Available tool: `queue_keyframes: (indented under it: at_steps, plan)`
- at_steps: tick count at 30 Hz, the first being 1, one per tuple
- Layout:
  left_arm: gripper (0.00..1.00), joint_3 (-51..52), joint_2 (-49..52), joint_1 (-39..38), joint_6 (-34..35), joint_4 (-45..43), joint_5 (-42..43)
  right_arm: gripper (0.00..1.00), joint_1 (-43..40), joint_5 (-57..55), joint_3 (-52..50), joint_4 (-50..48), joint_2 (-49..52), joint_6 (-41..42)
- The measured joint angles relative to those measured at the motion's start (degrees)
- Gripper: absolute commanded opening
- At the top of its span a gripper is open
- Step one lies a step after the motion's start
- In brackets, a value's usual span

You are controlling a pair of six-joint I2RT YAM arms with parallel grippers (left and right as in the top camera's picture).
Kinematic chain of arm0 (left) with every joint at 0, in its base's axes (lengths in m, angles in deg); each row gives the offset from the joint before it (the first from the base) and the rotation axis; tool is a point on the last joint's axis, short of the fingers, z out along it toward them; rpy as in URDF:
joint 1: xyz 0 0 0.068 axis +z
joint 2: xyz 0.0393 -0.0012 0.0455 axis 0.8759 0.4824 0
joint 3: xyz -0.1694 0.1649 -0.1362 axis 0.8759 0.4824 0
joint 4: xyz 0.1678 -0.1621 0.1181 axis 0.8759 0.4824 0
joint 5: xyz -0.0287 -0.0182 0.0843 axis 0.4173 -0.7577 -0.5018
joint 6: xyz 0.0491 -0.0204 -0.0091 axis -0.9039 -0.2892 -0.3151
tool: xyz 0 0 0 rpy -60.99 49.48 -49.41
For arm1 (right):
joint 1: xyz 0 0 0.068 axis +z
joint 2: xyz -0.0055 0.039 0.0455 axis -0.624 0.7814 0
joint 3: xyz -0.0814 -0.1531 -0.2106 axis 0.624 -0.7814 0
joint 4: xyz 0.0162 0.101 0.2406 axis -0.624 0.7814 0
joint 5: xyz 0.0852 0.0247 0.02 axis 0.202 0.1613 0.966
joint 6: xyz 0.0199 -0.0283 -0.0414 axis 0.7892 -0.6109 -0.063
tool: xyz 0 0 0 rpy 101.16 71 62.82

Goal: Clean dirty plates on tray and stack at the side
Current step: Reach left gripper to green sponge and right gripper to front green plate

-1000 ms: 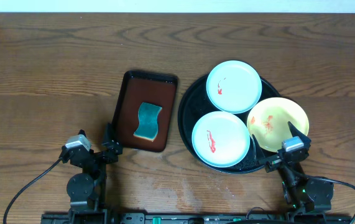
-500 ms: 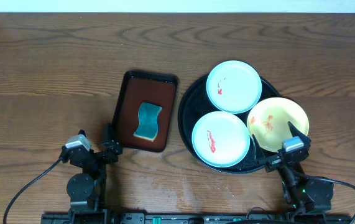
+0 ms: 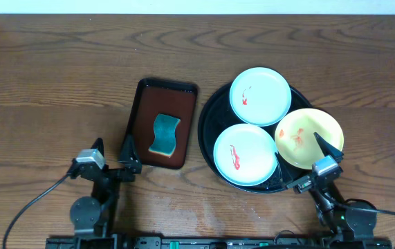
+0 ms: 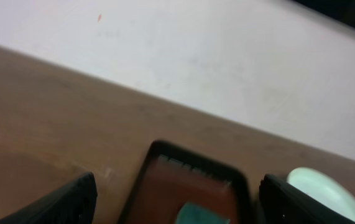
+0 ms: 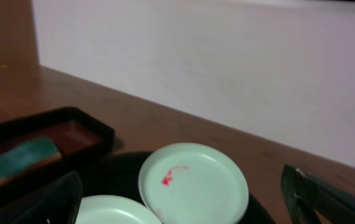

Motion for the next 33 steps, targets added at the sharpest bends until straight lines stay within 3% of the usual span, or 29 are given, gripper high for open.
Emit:
queue_keyframes:
  at_steps: [4, 8, 15, 18, 22, 29, 33]
  plan:
    - [0.84, -10.1, 4.9, 0.02, -0.02, 3.76, 1.09, 0.99, 0.0, 0.96, 7.26, 6.58, 1.01, 0.35]
    - [0.84, -24.48, 15.47, 0.02, 0.0, 11.87, 3.82, 0.99, 0.0, 0.28, 20.87, 19.61, 6.93, 0.61]
    - [0.84, -53.55, 41.75, 0.0, -0.02, 39.1, 14.82, 0.99, 0.0, -0.68, 45.33, 45.9, 28.41, 1.09]
    - [0.84, -63.01, 51.21, 0.02, -0.35, 49.44, 17.66, 0.99, 0.0, -0.39, 52.09, 50.05, 36.54, 1.18]
    - [0.84, -68.57, 58.8, 0.02, -1.77, 55.19, 19.41, 0.99, 0.0, 0.55, 55.78, 50.53, 43.69, 1.18]
    - [0.82, -68.89, 64.83, -0.48, -3.15, 60.98, 20.7, 0.99, 0.0, 6.03, 55.8, 51.01, 50.45, 1.22]
    - [0.81, -68.35, 69.48, -6.23, -6.12, 64.89, 17.84, 0.99, 0.0, 10.45, 55.8, 51.15, 52.98, 3.15]
